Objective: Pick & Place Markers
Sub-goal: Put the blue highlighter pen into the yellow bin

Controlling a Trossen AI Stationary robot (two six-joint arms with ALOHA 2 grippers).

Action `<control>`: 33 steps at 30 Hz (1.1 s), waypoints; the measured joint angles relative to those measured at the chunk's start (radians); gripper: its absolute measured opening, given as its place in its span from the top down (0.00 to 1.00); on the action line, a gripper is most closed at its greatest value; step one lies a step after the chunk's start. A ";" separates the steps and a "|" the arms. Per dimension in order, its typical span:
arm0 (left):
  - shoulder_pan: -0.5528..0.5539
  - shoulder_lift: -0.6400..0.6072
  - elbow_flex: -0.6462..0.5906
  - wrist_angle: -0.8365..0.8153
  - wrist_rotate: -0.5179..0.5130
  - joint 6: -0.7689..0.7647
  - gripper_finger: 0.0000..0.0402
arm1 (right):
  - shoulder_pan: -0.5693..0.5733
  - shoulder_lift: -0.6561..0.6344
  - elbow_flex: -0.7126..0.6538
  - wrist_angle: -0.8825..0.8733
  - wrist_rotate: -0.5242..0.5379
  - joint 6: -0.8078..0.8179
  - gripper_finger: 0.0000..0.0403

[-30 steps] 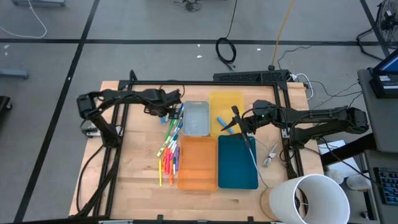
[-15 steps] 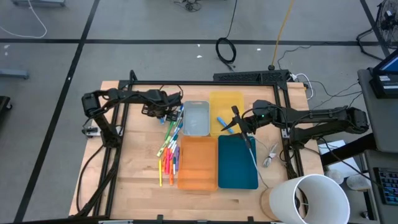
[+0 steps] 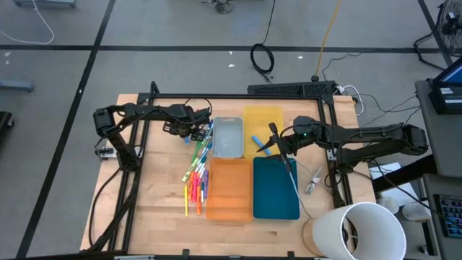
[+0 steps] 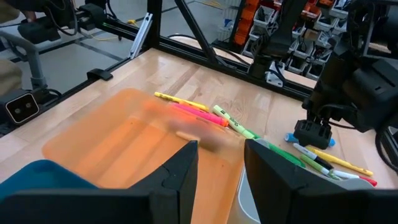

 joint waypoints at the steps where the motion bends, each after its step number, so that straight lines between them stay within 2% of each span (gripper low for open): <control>1: 0.000 0.000 0.001 0.000 0.000 -0.002 0.32 | 0.000 0.000 0.000 0.000 0.000 0.000 0.71; 13: 0.002 -0.036 0.002 -0.034 -0.010 -0.007 0.32 | 0.000 0.000 0.000 0.000 0.000 0.001 0.71; 21: -0.011 -0.095 0.003 -0.150 -0.082 -0.132 0.32 | 0.000 0.000 0.000 -0.001 0.000 0.001 0.71; 27: -0.044 -0.095 0.001 -0.109 -0.087 -0.052 0.32 | 0.000 0.000 0.000 -0.001 0.000 0.001 0.71; 33: -0.046 -0.091 -0.003 -0.111 -0.091 -0.135 0.32 | 0.000 0.000 0.000 -0.001 0.000 0.001 0.71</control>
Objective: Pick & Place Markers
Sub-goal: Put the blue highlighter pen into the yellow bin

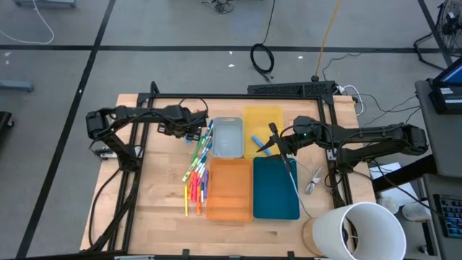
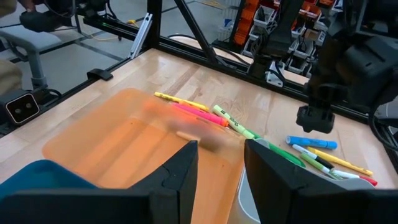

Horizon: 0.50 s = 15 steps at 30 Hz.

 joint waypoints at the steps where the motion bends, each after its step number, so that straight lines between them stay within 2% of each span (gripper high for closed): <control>1: 0.003 -0.001 -0.002 0.001 -0.004 -0.012 0.32 | 0.000 0.000 0.000 0.000 0.000 0.000 0.71; 8: 0.008 -0.001 -0.021 0.022 -0.017 -0.059 0.32 | 0.000 0.000 0.000 0.000 0.000 0.000 0.71; 15: 0.008 0.000 -0.090 0.204 -0.020 -0.044 0.32 | 0.000 0.000 0.000 0.000 0.000 0.000 0.71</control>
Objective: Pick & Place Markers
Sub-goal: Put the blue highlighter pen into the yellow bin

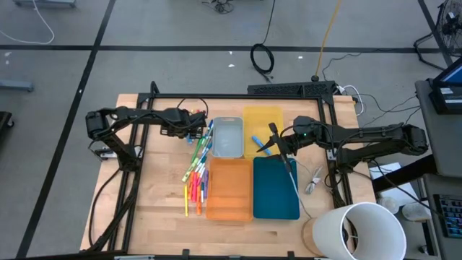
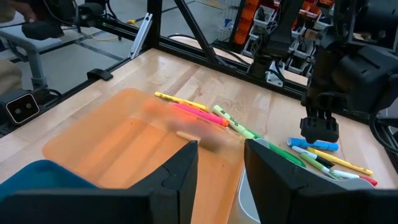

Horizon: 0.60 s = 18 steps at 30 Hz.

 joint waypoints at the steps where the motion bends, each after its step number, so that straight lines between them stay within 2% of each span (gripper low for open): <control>1: 0.000 0.000 -0.005 0.010 0.005 0.001 0.32 | 0.000 0.000 0.000 0.000 0.000 0.000 0.71; 18: 0.000 0.000 -0.057 0.054 0.005 -0.023 0.32 | 0.000 0.000 0.000 0.000 0.000 0.000 0.71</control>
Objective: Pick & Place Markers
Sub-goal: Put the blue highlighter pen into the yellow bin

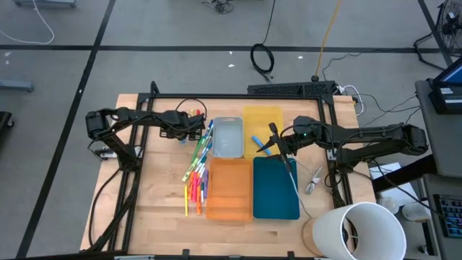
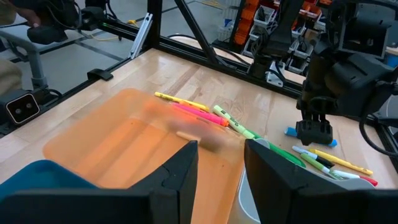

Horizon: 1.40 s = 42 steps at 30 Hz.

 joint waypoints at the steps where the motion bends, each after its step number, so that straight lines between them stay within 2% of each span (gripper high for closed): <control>1: 0.000 0.000 0.000 0.001 0.000 0.005 0.32 | 0.000 0.000 0.000 0.000 0.000 0.000 0.71; 13: -0.002 0.000 -0.001 -0.090 0.023 0.005 0.32 | 0.000 0.000 0.000 0.000 0.000 0.010 0.71; 23: 0.003 -0.005 -0.093 0.023 0.053 0.005 0.32 | 0.000 0.000 0.000 0.000 0.000 0.025 0.71; 32: -0.012 -0.003 -0.097 0.060 0.045 0.082 0.32 | 0.000 0.000 0.000 0.000 0.000 0.023 0.71; 42: -0.012 -0.002 -0.098 0.053 0.061 0.077 0.32 | 0.000 0.000 0.000 0.000 0.000 0.023 0.71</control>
